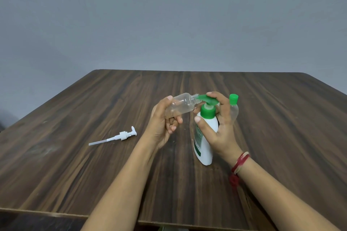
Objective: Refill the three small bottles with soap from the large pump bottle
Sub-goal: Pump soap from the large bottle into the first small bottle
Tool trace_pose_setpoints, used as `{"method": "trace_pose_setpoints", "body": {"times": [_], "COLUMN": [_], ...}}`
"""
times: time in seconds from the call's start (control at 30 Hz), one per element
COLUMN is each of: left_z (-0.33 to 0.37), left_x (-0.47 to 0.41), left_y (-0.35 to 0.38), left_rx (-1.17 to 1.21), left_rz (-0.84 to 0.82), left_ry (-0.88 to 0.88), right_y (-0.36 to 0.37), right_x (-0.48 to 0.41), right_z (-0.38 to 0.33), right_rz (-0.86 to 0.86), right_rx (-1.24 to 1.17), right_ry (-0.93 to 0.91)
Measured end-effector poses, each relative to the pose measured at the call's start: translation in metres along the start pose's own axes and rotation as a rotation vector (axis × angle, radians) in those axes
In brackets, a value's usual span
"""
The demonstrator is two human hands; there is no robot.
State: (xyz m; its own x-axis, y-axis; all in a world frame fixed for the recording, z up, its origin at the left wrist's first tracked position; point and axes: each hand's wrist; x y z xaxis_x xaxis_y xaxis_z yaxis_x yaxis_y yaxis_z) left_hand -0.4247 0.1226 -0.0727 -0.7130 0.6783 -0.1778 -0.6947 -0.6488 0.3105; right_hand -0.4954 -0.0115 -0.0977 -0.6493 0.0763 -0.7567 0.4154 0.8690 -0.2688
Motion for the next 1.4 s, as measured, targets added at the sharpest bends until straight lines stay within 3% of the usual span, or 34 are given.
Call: {"method": "trace_pose_setpoints", "body": {"times": [1.4], "left_z": [0.012], "left_x": [0.003], "left_y": [0.002], "left_rx": [-0.003], "left_rz": [-0.002], "left_ry": [-0.069], "right_y": [-0.001], "right_x": [0.001], "right_z": [0.0], "right_rz": [0.006], "right_rx": [-0.079], "right_ry": [0.001]}}
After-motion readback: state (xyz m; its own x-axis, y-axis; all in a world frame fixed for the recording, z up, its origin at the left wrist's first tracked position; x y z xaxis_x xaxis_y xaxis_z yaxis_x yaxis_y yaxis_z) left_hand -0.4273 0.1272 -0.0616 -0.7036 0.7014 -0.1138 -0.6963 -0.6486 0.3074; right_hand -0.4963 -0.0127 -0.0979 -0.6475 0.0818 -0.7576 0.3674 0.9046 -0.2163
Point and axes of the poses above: each hand's wrist, its own x-axis away from the middle knuckle, its own y-axis out of the palm, z = x × y, and after that the axes turned 12 degrees about -z, right-handed
